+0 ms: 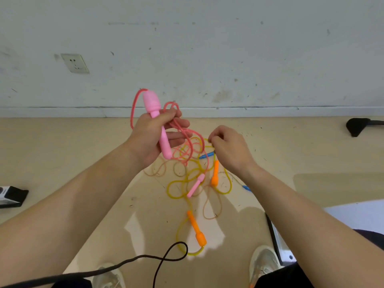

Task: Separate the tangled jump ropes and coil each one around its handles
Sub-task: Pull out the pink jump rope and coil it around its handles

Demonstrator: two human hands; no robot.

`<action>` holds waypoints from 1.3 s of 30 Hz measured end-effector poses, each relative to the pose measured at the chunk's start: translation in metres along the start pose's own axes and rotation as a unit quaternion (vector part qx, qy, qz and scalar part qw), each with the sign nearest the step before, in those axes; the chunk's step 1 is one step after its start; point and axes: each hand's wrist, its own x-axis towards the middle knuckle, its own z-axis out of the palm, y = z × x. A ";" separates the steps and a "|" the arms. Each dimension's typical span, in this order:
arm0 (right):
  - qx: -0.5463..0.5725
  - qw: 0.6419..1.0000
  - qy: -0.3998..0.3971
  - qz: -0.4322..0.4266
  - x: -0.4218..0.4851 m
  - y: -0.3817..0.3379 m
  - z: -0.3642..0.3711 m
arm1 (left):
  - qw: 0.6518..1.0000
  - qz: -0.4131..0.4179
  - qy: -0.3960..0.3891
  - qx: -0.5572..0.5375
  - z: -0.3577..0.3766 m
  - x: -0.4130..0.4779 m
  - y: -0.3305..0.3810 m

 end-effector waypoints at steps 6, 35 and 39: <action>-0.110 0.952 -0.285 -0.020 0.000 0.030 0.031 | 0.994 -0.024 -0.051 -0.090 0.008 -0.011 0.011; 0.590 0.781 0.049 0.200 0.021 -0.004 -0.030 | 0.981 -0.149 -0.126 -0.013 -0.017 -0.009 -0.056; 0.476 0.840 0.006 0.260 0.015 0.010 -0.020 | 0.989 -0.112 -0.099 0.022 -0.012 -0.003 -0.037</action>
